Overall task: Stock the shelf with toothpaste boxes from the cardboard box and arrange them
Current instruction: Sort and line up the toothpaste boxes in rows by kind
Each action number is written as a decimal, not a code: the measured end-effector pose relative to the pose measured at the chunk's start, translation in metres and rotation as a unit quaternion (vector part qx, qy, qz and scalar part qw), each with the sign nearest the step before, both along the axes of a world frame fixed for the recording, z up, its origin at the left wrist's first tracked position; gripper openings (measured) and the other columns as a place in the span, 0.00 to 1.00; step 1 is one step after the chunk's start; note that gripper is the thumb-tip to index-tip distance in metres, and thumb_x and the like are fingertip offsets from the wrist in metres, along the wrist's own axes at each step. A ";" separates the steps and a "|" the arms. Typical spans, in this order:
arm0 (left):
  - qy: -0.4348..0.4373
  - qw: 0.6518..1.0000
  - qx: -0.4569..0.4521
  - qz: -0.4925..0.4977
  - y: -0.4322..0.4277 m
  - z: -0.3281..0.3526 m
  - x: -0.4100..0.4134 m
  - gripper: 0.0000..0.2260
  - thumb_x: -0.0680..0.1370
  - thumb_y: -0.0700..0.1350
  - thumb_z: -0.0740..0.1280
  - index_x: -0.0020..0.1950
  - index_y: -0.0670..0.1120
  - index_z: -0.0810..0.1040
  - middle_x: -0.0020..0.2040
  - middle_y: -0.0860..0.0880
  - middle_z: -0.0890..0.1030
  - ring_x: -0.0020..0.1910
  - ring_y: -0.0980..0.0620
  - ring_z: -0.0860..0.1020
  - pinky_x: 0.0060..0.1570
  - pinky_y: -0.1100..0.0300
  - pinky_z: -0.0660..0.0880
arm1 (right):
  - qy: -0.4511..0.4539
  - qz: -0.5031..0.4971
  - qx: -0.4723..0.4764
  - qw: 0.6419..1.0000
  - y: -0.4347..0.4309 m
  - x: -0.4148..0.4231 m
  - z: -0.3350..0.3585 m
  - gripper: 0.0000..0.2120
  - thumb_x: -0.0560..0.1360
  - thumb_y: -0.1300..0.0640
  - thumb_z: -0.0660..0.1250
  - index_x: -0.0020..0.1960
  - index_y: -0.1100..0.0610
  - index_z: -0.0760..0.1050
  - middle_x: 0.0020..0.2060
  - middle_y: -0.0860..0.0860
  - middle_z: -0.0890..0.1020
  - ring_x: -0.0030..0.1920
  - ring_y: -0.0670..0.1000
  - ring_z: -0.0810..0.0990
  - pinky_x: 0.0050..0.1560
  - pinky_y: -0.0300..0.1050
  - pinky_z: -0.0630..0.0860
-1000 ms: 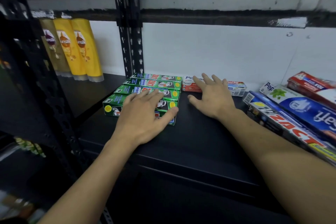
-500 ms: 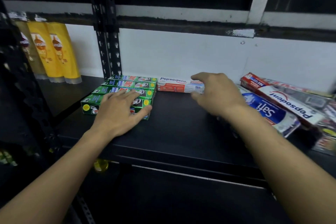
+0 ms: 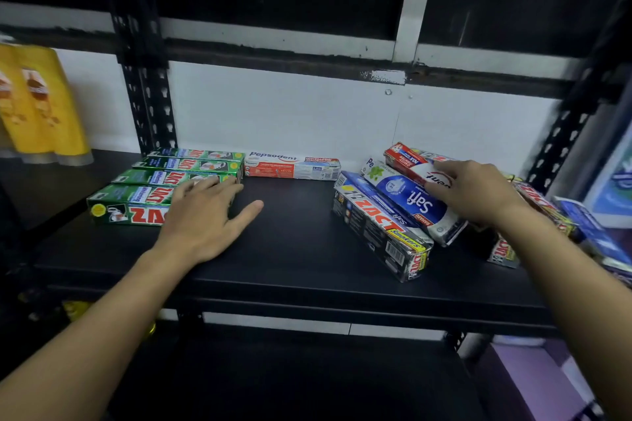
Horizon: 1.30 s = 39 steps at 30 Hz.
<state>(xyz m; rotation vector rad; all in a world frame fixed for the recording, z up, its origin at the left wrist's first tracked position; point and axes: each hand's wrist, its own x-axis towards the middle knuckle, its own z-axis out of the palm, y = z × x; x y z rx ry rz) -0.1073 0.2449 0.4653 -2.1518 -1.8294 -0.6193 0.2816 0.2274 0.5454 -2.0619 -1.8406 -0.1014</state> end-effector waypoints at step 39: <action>-0.055 0.998 0.004 0.037 -0.010 -0.001 -0.005 0.20 0.82 0.53 0.58 0.73 0.51 0.72 0.74 0.51 0.70 0.76 0.48 0.63 0.74 0.48 0.56 | -0.028 0.181 -0.018 0.983 -0.014 -0.165 -0.021 0.16 0.76 0.44 0.66 0.63 0.40 0.78 0.61 0.50 0.80 0.61 0.54 0.77 0.58 0.47 0.76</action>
